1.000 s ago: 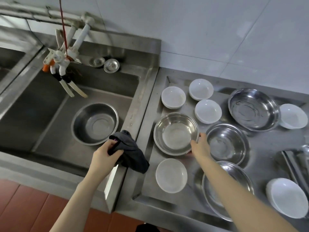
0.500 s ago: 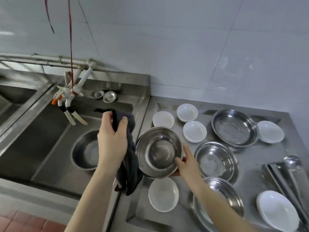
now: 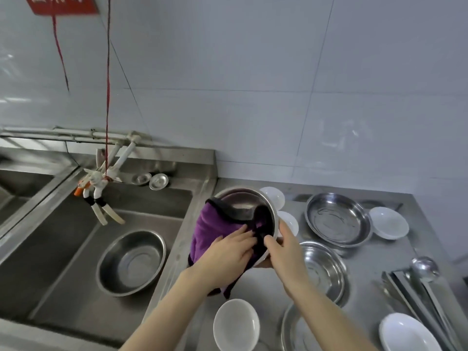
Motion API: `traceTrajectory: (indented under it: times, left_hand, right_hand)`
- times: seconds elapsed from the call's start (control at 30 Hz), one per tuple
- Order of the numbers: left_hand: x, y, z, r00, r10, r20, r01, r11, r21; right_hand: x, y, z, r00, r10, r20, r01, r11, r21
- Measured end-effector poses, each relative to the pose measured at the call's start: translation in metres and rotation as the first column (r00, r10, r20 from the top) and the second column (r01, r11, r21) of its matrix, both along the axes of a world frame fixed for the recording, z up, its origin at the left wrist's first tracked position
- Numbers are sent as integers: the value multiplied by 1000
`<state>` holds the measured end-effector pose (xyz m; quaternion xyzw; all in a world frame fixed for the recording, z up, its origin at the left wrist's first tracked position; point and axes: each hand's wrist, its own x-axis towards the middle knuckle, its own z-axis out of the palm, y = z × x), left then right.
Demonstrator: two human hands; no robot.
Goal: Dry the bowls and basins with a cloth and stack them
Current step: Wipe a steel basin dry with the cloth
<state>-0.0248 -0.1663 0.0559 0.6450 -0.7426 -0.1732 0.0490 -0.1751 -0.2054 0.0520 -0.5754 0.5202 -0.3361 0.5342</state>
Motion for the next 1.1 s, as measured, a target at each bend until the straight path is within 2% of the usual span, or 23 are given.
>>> traceTrajectory:
  times: [0.1,0.2,0.3,0.4,0.5,0.6,0.7,0.77,0.83,0.93,1.0,1.1]
  left_hand:
    - [3,-9,3,990,-15,138,19,999,-29]
    - [5,-15,8,953,124,275,-94,988,-119]
    - [4,-23,15,918,261,297,-215,960,-179]
    - [2,-24,21,933,229,278,-189,968,-163]
    - [-7,-12,27,973,138,185,-106,979,-174]
    - [-23,-3,37,998,62,-23,-64,991,-116]
    - [-32,-11,47,948,28,-318,-57,995,-82]
    - [-32,-16,51,923,12,-384,-49,995,-87]
    - [-33,-18,54,958,-13,-285,-21,993,-116]
    - [-32,-16,55,999,-38,19,41,968,-248]
    - [-25,-13,54,994,-20,109,52,953,-299]
    - [-3,-13,50,982,33,187,49,908,-416]
  right_hand:
    - [-4,1,5,999,50,7,-50,999,20]
    - [-8,0,11,996,76,53,-77,997,20]
    - [-12,-7,22,995,34,95,-33,999,-13]
    - [-18,-20,30,997,-73,33,77,986,-146]
    - [-24,-30,42,990,-142,22,143,959,-243]
    - [-20,-29,53,986,-150,67,162,957,-242]
    - [-13,-27,53,982,-161,100,175,971,-161]
    - [-10,-25,51,984,-141,113,156,978,-137]
    - [-12,-25,52,974,-149,169,167,981,-96]
    - [-22,-30,56,934,-257,247,265,964,1]
    - [-29,-34,61,917,-278,287,286,958,15]
    - [-34,-31,74,926,-218,309,234,972,-17]
